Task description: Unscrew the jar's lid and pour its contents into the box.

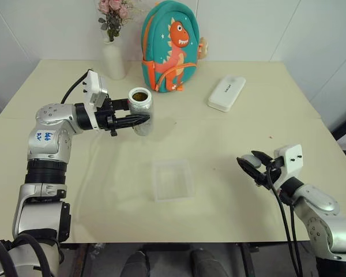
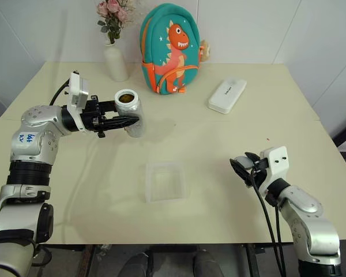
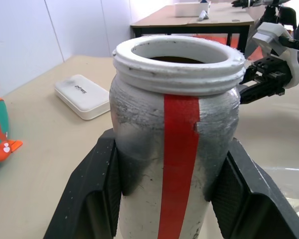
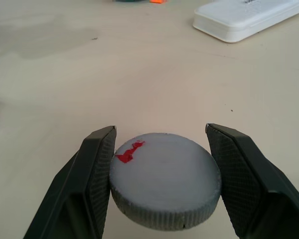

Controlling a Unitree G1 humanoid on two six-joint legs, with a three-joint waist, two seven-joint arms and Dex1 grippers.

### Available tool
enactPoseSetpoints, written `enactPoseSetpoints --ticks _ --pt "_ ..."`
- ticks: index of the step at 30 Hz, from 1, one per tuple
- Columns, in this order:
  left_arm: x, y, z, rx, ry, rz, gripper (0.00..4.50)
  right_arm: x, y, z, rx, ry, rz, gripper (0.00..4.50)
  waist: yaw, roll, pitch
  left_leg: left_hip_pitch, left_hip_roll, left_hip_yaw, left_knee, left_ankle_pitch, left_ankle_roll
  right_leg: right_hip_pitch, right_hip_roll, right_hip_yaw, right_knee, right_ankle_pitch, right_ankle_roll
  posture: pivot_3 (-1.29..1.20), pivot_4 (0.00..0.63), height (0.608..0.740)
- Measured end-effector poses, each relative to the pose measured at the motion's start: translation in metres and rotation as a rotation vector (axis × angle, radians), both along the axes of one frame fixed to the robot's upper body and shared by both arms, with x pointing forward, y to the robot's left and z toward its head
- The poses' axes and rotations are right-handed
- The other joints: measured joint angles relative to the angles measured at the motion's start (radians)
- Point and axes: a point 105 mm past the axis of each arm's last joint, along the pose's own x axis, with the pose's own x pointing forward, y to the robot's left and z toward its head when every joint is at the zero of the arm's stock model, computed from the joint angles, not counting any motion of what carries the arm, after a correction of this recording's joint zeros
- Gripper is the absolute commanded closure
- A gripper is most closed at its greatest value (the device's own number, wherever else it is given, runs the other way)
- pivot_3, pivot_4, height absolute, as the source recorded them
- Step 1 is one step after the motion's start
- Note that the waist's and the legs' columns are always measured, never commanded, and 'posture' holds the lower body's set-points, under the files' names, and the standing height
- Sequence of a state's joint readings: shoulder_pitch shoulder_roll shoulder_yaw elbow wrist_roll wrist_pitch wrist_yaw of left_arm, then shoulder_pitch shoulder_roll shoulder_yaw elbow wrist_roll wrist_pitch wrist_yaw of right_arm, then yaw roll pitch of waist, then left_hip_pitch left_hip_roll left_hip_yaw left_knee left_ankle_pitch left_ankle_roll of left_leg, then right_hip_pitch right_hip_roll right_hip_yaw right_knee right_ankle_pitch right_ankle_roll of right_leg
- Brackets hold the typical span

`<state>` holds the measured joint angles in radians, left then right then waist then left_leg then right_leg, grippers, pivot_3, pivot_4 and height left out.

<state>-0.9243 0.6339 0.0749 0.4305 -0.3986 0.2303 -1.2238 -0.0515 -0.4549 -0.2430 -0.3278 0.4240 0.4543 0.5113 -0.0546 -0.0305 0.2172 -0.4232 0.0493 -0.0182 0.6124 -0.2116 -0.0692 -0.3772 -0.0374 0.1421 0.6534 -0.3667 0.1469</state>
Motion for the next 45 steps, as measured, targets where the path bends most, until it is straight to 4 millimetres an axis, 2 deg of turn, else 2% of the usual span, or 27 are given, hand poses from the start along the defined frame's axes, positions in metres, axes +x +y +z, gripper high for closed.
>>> enactPoseSetpoints --ticks 3,8,10,14,20,23,26,28,31,37,41,45 --pt "0.001 -0.001 -0.003 0.009 0.009 0.001 2.51 0.002 0.003 -0.018 0.029 0.040 -0.014 1.94 -0.002 0.000 0.000 0.000 0.000 0.001 0.000 0.000 0.000 0.000 0.000 0.001 0.000 0.000 0.000 0.00 0.150 0.740" --pt "0.001 -0.002 -0.005 0.016 0.012 -0.001 2.51 0.003 0.003 -0.020 0.004 0.021 -0.023 1.94 -0.001 0.000 0.000 0.000 0.000 0.000 0.000 0.000 0.000 0.000 0.000 0.000 0.000 0.000 0.000 0.00 0.150 0.740" --pt "0.001 -0.003 -0.005 0.018 0.013 -0.002 2.51 0.003 0.003 -0.020 0.006 0.018 -0.024 1.20 -0.001 0.000 0.000 0.000 0.000 0.000 0.000 0.000 0.000 0.000 0.000 0.000 0.000 0.000 0.000 0.00 0.150 0.740" --pt "0.002 -0.003 -0.005 0.028 0.006 0.002 2.51 0.001 0.002 -0.023 0.005 0.027 -0.025 0.02 -0.001 0.000 0.000 0.000 0.000 0.000 0.000 0.000 0.000 0.000 0.000 0.000 0.000 0.000 0.000 0.00 0.150 0.740" --pt "0.003 -0.005 -0.007 0.084 -0.050 0.010 2.51 -0.014 0.007 -0.013 -0.041 -0.007 0.067 0.02 0.001 0.000 0.000 0.000 0.000 0.000 0.000 0.000 0.000 0.000 0.000 0.000 0.000 0.000 0.000 0.00 0.150 0.740" --pt "0.007 -0.013 -0.004 0.153 -0.211 0.035 2.51 -0.037 0.014 0.002 -0.064 -0.025 0.214 0.02 0.007 0.000 0.000 0.000 0.000 0.000 0.000 0.000 0.000 0.001 0.000 0.000 0.000 0.000 0.000 0.00 0.150 0.740" --pt "0.007 -0.024 -0.001 0.276 -0.439 0.030 2.51 -0.063 0.022 0.028 -0.065 -0.051 0.357 0.02 0.015 -0.001 0.000 0.000 0.000 0.000 0.001 0.000 0.000 0.002 0.000 0.000 -0.001 0.000 0.001 0.00 0.150 0.740" --pt "0.002 -0.034 0.000 0.339 -0.581 -0.004 2.51 -0.078 0.025 0.031 -0.067 -0.022 0.428 0.02 0.023 -0.001 0.000 0.001 0.000 0.000 0.001 0.000 0.000 0.002 0.000 0.001 -0.001 0.000 0.001 0.00 0.150 0.740" --pt "-0.005 -0.045 -0.007 0.434 -0.726 -0.054 2.51 -0.089 0.021 0.028 -0.081 0.035 0.473 0.02 0.026 -0.001 -0.001 0.001 0.000 0.001 0.002 0.000 0.000 0.003 0.000 0.002 -0.001 0.001 0.002 0.00 0.150 0.740" --pt "-0.010 -0.052 -0.018 0.501 -0.834 -0.069 2.51 -0.085 0.013 0.038 -0.097 0.000 0.460 0.02 0.023 -0.002 -0.001 0.002 0.000 0.001 0.002 0.001 0.001 0.003 0.000 0.003 0.000 0.002 0.003 0.00 0.150 0.740" --pt "-0.013 -0.053 -0.022 0.668 -1.050 -0.060 2.51 -0.075 0.016 0.042 -0.094 -0.027 0.469 0.02 0.025 -0.002 0.000 0.001 0.000 0.001 0.002 0.001 0.001 0.002 0.000 0.003 -0.001 0.002 0.003 0.00 0.150 0.740" --pt "-0.018 -0.066 -0.022 0.713 -1.238 -0.060 2.51 -0.066 0.022 0.041 -0.090 -0.027 0.498 0.02 0.029 -0.002 0.000 0.001 -0.001 0.001 0.002 0.001 0.001 0.002 0.000 0.003 -0.001 0.002 0.003 0.00 0.150 0.740"
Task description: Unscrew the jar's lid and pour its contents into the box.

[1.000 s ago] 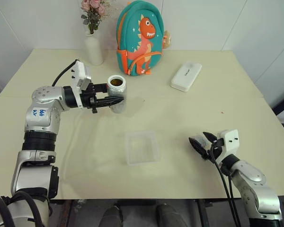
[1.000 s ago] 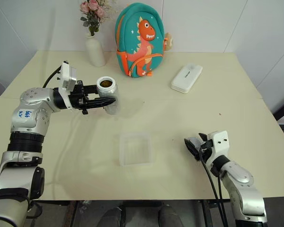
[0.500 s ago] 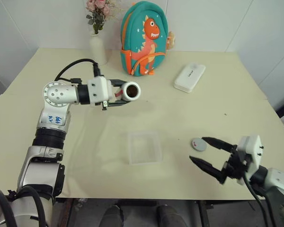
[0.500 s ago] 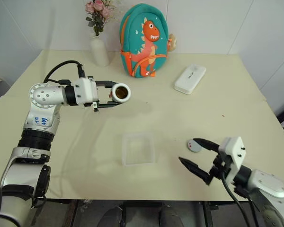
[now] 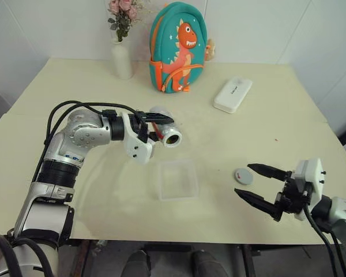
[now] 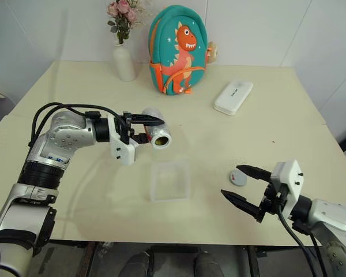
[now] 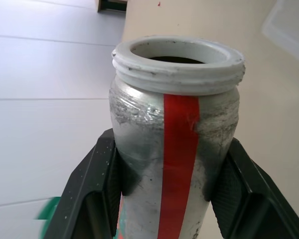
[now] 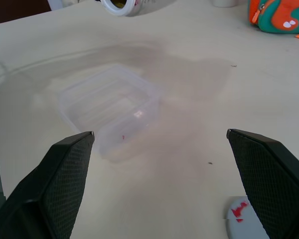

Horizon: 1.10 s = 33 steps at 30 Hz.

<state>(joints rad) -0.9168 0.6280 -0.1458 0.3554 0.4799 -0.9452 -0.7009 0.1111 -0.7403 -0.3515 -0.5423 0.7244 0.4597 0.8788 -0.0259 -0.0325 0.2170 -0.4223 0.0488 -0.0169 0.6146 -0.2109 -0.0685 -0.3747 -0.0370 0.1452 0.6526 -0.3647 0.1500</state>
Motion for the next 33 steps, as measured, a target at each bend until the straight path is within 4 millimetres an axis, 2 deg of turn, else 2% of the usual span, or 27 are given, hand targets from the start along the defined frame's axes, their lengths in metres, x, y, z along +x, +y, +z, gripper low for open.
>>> enactPoseSetpoints --ticks 7,10,13,19,21,26,30,33 --pt "-0.017 -0.029 0.000 0.065 -0.220 -0.095 2.51 0.010 0.005 0.000 0.002 0.001 0.029 0.02 -0.002 0.000 0.000 0.000 0.000 0.001 0.000 0.000 0.000 0.000 0.000 0.000 0.000 0.000 0.000 0.00 0.150 0.740" --pt "-0.031 -0.035 -0.011 0.161 -0.308 -0.148 2.51 0.017 0.007 -0.001 -0.002 0.006 0.048 0.02 -0.007 0.000 0.000 0.001 0.000 0.002 0.000 0.000 0.000 0.000 0.000 0.001 0.001 0.000 0.000 0.00 0.150 0.740" --pt "-0.034 -0.026 -0.026 0.256 -0.375 -0.151 2.51 0.022 0.009 -0.001 -0.006 0.007 0.064 0.02 -0.005 0.000 0.000 0.002 0.001 0.002 0.000 0.001 0.000 0.000 0.000 0.002 0.002 0.000 0.000 0.00 0.150 0.740" --pt "-0.021 -0.015 -0.026 0.333 -0.571 -0.105 2.51 0.027 0.020 -0.001 -0.004 0.007 0.113 0.02 0.000 0.000 0.000 0.001 0.000 0.002 0.002 0.001 0.001 0.001 0.000 0.003 0.001 0.001 0.002 0.00 0.150 0.740" --pt "-0.021 -0.018 -0.026 0.327 -0.642 -0.131 2.51 0.028 0.022 -0.002 -0.007 0.013 0.125 0.02 0.000 0.000 0.000 0.001 0.000 0.002 0.002 0.001 0.001 0.001 0.000 0.003 0.001 0.001 0.002 0.00 0.150 0.740" --pt "-0.038 -0.035 -0.024 0.283 -0.771 -0.271 2.51 0.032 0.026 0.001 -0.009 0.000 0.139 0.02 -0.001 0.000 0.000 0.001 0.000 0.002 0.001 0.001 0.001 0.000 -0.001 0.003 0.001 0.001 0.002 0.00 0.150 0.740" --pt "-0.049 -0.038 -0.019 0.278 -0.856 -0.331 2.51 0.034 0.023 -0.002 -0.007 0.015 0.129 0.02 -0.002 0.000 0.000 0.001 0.000 0.003 0.001 0.001 0.001 0.000 -0.001 0.003 0.002 0.001 0.002 0.00 0.150 0.740" --pt "-0.046 -0.032 -0.015 0.294 -0.882 -0.306 2.51 0.035 0.022 -0.002 -0.009 0.014 0.126 0.02 -0.002 0.000 0.000 0.002 0.000 0.003 0.001 0.001 0.002 0.000 -0.001 0.003 0.003 0.002 0.002 0.00 0.150 0.740"
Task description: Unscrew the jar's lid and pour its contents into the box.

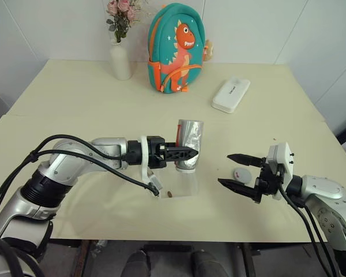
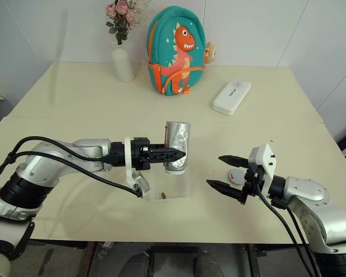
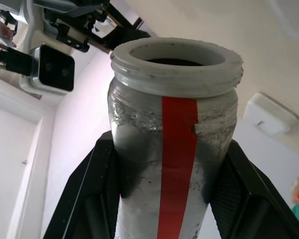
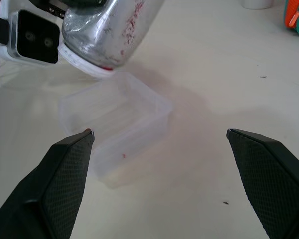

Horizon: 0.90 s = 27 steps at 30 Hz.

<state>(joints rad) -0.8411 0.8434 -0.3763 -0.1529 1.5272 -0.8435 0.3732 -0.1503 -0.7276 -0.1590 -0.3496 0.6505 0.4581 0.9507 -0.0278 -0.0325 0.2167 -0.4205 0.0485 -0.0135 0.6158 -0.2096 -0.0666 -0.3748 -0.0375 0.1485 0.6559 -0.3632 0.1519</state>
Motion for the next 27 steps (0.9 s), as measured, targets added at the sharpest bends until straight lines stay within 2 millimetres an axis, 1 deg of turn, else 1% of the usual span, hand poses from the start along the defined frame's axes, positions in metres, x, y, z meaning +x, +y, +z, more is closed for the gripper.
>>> enactPoseSetpoints --ticks 1,3,5,6,9,10,12,15,18,20,22,23,26,27 --pt "0.003 0.002 0.001 -0.023 0.022 0.019 2.51 0.000 0.000 0.000 0.000 0.001 0.002 0.02 0.001 0.000 0.000 0.000 0.000 0.000 0.000 0.000 0.000 0.000 0.000 0.000 0.001 0.000 0.000 0.00 0.150 0.740" --pt "0.016 0.008 0.006 -0.157 0.147 0.104 2.51 -0.001 0.000 0.000 0.001 0.003 0.009 0.02 0.001 0.000 0.000 0.000 0.000 0.000 0.000 0.001 0.000 0.000 0.000 0.000 0.002 0.000 0.000 0.00 0.150 0.740" --pt "0.036 0.023 0.010 -0.316 0.302 0.231 2.51 -0.001 -0.002 -0.001 0.000 0.005 0.015 0.02 0.000 0.000 0.000 0.000 0.000 0.000 0.000 0.001 0.000 -0.001 0.000 -0.001 0.003 0.000 0.000 0.00 0.150 0.740" --pt "0.042 0.030 0.012 -0.368 0.352 0.277 2.51 -0.002 -0.003 -0.002 -0.001 0.008 0.014 0.02 -0.002 0.000 0.000 0.000 0.000 0.000 0.000 0.001 0.000 -0.001 0.000 -0.001 0.003 0.000 0.000 0.00 0.150 0.740" --pt "0.057 0.054 0.025 -0.680 0.595 0.375 2.51 0.000 -0.013 -0.002 -0.002 0.017 -0.009 0.02 -0.001 0.001 0.000 0.001 0.000 0.000 0.000 0.001 0.000 -0.001 0.000 -0.001 0.004 0.000 -0.001 0.00 0.150 0.740" --pt "0.060 0.061 0.025 -0.781 0.694 0.396 2.51 0.000 -0.015 0.000 -0.002 0.009 -0.012 0.02 -0.001 0.000 0.000 0.001 0.000 -0.001 0.000 0.001 0.000 -0.001 0.000 -0.001 0.004 0.000 -0.001 0.00 0.150 0.740" --pt "0.065 0.071 0.019 -0.914 0.857 0.432 2.51 -0.001 -0.016 0.001 -0.010 0.006 0.000 0.02 -0.001 0.001 0.000 0.001 0.000 -0.001 0.001 0.002 0.000 -0.001 0.000 -0.002 0.005 0.000 -0.001 0.00 0.150 0.740" --pt "0.073 0.085 0.002 -1.097 1.114 0.487 2.51 -0.001 -0.016 0.003 -0.015 0.007 0.023 0.02 -0.001 0.001 0.000 0.001 0.000 -0.002 0.001 0.002 -0.001 -0.001 0.001 -0.002 0.005 0.000 -0.001 0.00 0.150 0.740" --pt "0.081 0.102 -0.005 -1.336 1.362 0.469 2.51 0.000 -0.017 0.009 0.006 -0.002 0.071 0.02 -0.002 0.000 0.000 0.000 0.000 -0.003 0.005 0.002 -0.001 0.000 0.001 -0.003 0.006 0.000 -0.001 0.00 0.150 0.740" --pt "0.086 0.114 -0.009 -1.542 1.585 0.374 2.51 0.000 -0.017 0.013 0.019 -0.012 0.105 0.02 -0.002 0.000 0.000 0.000 0.000 -0.003 0.006 0.002 -0.001 0.001 0.001 -0.003 0.006 0.001 -0.001 0.00 0.150 0.740" --pt "0.090 0.124 -0.022 -1.645 1.769 0.320 2.51 0.004 -0.019 0.017 0.023 -0.030 0.111 0.02 -0.005 0.000 0.000 0.000 0.000 -0.004 0.006 0.002 -0.001 0.001 0.001 -0.003 0.007 0.001 -0.001 0.00 0.150 0.740" --pt "0.090 0.126 -0.027 -1.662 1.836 0.309 2.51 0.005 -0.020 0.018 0.023 -0.032 0.107 0.02 -0.005 0.000 0.000 0.000 0.000 -0.004 0.007 0.002 -0.001 0.001 0.001 -0.004 0.006 0.001 -0.001 0.00 0.150 0.740" --pt "0.088 0.121 -0.038 -1.604 1.977 0.306 2.51 0.006 -0.018 0.019 0.020 -0.045 0.110 0.02 -0.003 0.000 0.000 -0.001 0.000 -0.004 0.006 0.002 -0.001 0.001 0.001 -0.004 0.005 0.001 -0.001 0.00 0.150 0.740" --pt "0.088 0.121 -0.039 -1.588 1.997 0.310 2.51 0.006 -0.018 0.019 0.022 -0.046 0.109 0.02 -0.003 0.000 0.000 -0.001 0.000 -0.004 0.006 0.002 -0.001 0.001 0.001 -0.004 0.005 0.001 -0.001 0.00 0.150 0.740"
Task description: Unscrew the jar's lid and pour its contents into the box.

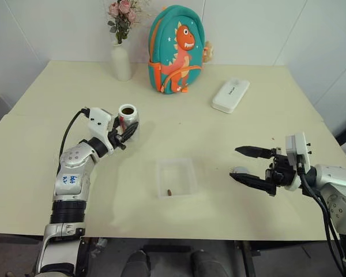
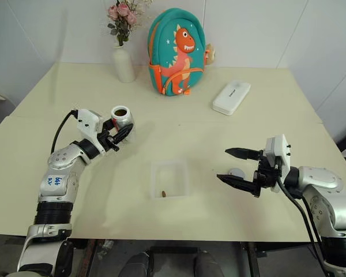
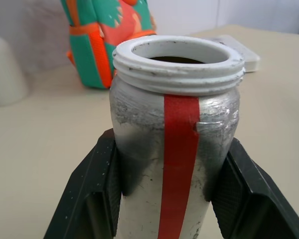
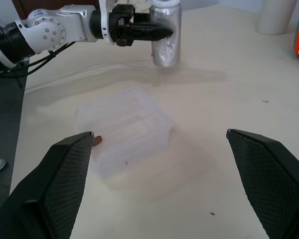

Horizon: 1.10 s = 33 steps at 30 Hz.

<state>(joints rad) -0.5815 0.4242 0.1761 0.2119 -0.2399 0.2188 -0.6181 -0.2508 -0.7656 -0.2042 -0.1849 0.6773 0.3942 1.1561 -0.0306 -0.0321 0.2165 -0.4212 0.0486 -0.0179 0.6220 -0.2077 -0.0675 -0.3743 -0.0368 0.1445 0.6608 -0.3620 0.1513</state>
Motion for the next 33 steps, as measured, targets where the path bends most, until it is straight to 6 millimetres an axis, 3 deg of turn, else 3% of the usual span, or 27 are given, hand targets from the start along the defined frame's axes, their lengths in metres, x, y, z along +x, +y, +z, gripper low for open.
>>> enactPoseSetpoints --ticks 7,8,14,22,33 --pt "-0.002 0.000 -0.010 -0.022 0.087 -0.071 2.51 -0.001 0.000 -0.005 0.004 0.012 -0.015 0.02 -0.001 0.000 0.000 0.000 0.000 0.000 0.000 0.000 0.000 0.000 0.000 0.000 0.000 0.000 0.000 0.00 0.150 0.740" --pt "-0.003 -0.001 -0.011 -0.021 0.088 -0.076 1.81 -0.001 0.000 -0.005 0.004 0.012 -0.018 0.00 -0.002 0.000 0.000 0.000 0.000 0.000 0.000 0.000 0.000 0.000 0.000 0.000 0.000 0.000 0.000 0.00 0.150 0.740" --pt "-0.004 -0.005 -0.012 -0.001 0.085 -0.107 0.07 -0.003 0.001 -0.005 0.000 0.009 -0.023 0.00 -0.001 0.000 0.000 0.000 0.000 0.000 0.000 0.000 0.000 0.000 0.000 0.000 -0.001 0.000 0.000 0.00 0.150 0.740" --pt "-0.005 -0.002 -0.013 0.008 0.099 -0.103 0.03 -0.002 0.001 -0.005 0.000 0.008 -0.025 0.00 -0.002 0.000 0.000 0.000 0.000 0.000 -0.001 0.000 0.000 0.000 0.000 0.000 -0.001 0.000 0.000 0.00 0.150 0.740" --pt "-0.024 0.031 -0.013 0.159 0.141 -0.072 0.03 0.001 0.000 -0.002 -0.002 0.000 -0.022 0.00 -0.008 0.000 0.000 0.000 0.000 0.000 -0.003 0.000 0.000 -0.001 0.000 0.000 -0.002 0.000 0.000 0.00 0.150 0.740"
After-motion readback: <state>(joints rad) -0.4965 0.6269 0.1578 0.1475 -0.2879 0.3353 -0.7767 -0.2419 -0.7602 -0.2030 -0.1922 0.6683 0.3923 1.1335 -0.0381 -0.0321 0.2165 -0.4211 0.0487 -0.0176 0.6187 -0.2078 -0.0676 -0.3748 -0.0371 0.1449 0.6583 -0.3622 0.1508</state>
